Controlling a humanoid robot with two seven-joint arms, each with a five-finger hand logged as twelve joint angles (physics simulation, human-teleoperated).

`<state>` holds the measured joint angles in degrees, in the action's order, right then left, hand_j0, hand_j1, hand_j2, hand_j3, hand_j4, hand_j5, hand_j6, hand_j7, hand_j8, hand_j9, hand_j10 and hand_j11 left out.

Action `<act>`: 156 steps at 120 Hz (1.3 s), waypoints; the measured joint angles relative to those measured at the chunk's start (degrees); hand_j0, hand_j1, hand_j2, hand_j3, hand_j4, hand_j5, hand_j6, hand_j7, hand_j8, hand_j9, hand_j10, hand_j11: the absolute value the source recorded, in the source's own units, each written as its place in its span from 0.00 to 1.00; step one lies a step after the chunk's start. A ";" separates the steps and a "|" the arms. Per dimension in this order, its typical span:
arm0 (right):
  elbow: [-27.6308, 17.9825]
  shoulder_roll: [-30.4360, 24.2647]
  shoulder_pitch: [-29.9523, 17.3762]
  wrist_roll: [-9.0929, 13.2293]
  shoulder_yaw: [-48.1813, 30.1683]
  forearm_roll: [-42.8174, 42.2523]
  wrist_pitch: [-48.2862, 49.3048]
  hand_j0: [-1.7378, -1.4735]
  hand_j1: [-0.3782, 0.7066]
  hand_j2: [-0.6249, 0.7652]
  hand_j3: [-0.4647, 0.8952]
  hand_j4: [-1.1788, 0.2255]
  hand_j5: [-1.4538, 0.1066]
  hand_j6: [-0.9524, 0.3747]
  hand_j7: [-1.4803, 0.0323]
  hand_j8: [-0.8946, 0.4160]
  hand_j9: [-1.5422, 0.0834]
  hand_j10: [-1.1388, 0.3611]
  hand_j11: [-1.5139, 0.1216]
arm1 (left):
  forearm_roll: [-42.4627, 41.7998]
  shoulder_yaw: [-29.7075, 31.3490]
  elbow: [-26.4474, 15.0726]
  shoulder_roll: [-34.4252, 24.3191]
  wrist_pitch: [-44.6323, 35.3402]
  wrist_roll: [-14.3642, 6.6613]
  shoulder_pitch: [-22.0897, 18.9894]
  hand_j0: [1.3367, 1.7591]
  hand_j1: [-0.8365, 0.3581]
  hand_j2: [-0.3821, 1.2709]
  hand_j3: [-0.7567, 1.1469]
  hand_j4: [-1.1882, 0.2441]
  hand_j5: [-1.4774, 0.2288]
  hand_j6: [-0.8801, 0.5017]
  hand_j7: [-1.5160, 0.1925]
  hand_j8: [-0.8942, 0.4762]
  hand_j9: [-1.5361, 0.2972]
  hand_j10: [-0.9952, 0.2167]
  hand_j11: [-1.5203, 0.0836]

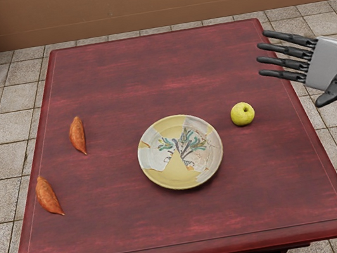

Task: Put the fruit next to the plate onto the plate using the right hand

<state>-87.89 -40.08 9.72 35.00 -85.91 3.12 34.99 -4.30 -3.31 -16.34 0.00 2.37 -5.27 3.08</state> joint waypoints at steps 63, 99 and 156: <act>-1.24 3.12 16.65 0.00 13.10 -26.57 -0.84 0.30 0.07 0.44 0.34 0.81 0.90 0.69 0.95 0.66 0.92 0.74 0.90 | 0.00 0.00 0.01 0.00 0.00 0.00 0.00 0.76 0.99 0.23 0.40 0.83 0.87 0.64 0.89 0.65 0.84 0.82 0.95; -4.42 4.35 27.38 0.00 27.73 -54.71 -14.27 0.30 0.10 0.44 0.34 0.79 0.88 0.67 0.92 0.63 0.90 0.72 0.87 | 0.00 -0.02 0.01 0.00 0.00 0.00 0.00 0.76 0.99 0.23 0.40 0.83 0.87 0.64 0.89 0.65 0.84 0.82 0.95; -4.63 3.71 32.23 0.00 46.23 -65.04 -31.67 0.30 0.16 0.43 0.34 0.75 0.83 0.63 0.88 0.59 0.85 0.68 0.83 | 0.00 0.01 0.01 0.00 0.00 0.00 0.00 0.76 0.99 0.23 0.40 0.83 0.87 0.64 0.89 0.65 0.84 0.82 0.95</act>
<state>-92.52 -36.37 41.95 35.00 -39.68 -61.92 3.32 -4.30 -3.30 -16.33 0.00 2.37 -5.27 3.08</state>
